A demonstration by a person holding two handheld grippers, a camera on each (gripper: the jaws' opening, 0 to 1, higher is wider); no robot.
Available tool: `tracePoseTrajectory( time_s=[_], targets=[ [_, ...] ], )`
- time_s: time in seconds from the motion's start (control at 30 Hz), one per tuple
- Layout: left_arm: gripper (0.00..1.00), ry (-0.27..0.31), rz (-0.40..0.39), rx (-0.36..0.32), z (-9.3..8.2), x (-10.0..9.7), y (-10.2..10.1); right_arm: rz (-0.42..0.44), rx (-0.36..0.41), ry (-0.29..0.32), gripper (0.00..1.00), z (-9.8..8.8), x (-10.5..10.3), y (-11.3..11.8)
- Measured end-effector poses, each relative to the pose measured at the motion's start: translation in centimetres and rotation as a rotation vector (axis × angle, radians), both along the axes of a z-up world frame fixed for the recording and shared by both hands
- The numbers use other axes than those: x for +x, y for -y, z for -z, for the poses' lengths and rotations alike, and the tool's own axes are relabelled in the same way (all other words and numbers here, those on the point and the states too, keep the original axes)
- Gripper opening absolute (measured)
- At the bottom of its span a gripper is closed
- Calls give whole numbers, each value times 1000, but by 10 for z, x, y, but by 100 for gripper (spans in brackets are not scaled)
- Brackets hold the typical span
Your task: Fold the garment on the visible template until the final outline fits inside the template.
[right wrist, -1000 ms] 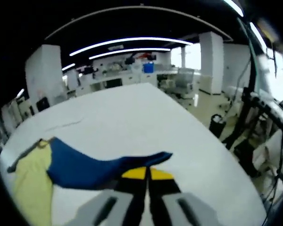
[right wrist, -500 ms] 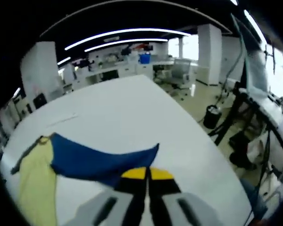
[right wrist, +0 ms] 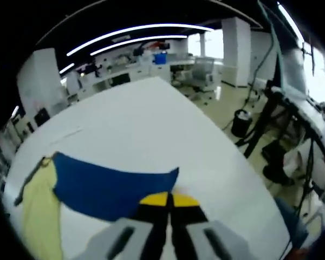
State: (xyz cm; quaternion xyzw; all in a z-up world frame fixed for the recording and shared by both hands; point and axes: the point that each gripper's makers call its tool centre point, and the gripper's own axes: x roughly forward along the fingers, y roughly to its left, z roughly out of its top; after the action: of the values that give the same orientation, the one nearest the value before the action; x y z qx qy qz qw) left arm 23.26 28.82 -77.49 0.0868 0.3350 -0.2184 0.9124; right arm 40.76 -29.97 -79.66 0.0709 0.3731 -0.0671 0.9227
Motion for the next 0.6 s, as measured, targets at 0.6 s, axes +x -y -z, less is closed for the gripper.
tracePoseTrajectory(
  time_s=[0.6],
  targets=[
    [85, 5, -2, 26, 3, 0, -9, 5, -6, -111, 22, 51, -9, 10]
  ],
)
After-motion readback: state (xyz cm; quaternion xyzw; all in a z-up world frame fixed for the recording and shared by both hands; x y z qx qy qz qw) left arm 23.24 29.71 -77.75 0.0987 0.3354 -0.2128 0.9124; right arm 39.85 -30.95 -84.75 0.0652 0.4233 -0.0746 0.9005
